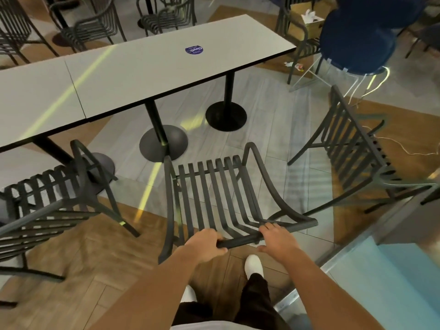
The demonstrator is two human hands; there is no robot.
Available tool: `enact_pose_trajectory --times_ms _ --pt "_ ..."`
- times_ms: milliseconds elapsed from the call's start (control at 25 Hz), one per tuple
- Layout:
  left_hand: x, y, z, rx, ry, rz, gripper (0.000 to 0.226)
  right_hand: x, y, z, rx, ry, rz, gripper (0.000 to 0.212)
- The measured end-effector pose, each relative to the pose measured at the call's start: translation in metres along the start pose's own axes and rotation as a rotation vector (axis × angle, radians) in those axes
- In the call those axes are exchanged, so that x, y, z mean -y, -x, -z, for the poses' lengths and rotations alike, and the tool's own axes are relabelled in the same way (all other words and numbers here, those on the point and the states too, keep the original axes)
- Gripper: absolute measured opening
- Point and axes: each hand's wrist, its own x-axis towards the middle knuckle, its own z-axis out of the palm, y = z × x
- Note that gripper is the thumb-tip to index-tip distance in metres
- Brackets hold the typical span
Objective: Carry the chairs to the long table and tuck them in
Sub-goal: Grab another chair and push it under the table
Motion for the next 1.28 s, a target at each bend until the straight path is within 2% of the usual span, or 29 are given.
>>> enact_pose_trajectory --times_ms 160,280,440,800,960,1280 --pt "-0.006 -0.014 -0.012 0.013 -0.038 0.114 0.041 -0.026 -0.022 -0.003 0.044 0.080 0.051 0.037" --pt "-0.011 -0.015 -0.025 -0.046 -0.021 0.241 0.048 -0.040 -0.033 -0.002 0.070 0.087 0.077 0.040" --pt "-0.017 -0.015 -0.028 -0.169 -0.107 0.362 0.045 -0.045 -0.050 0.007 0.094 0.157 0.198 0.036" --pt "-0.031 -0.013 -0.026 -0.242 -0.002 0.558 0.047 -0.031 -0.105 0.053 0.170 0.287 0.352 0.029" --pt "-0.018 -0.003 -0.022 -0.245 0.012 0.596 0.048 -0.007 -0.117 0.053 0.238 0.314 0.376 0.029" --pt "0.004 -0.014 0.006 -0.247 -0.014 0.646 0.056 0.020 -0.144 0.062 0.199 0.389 0.383 0.031"
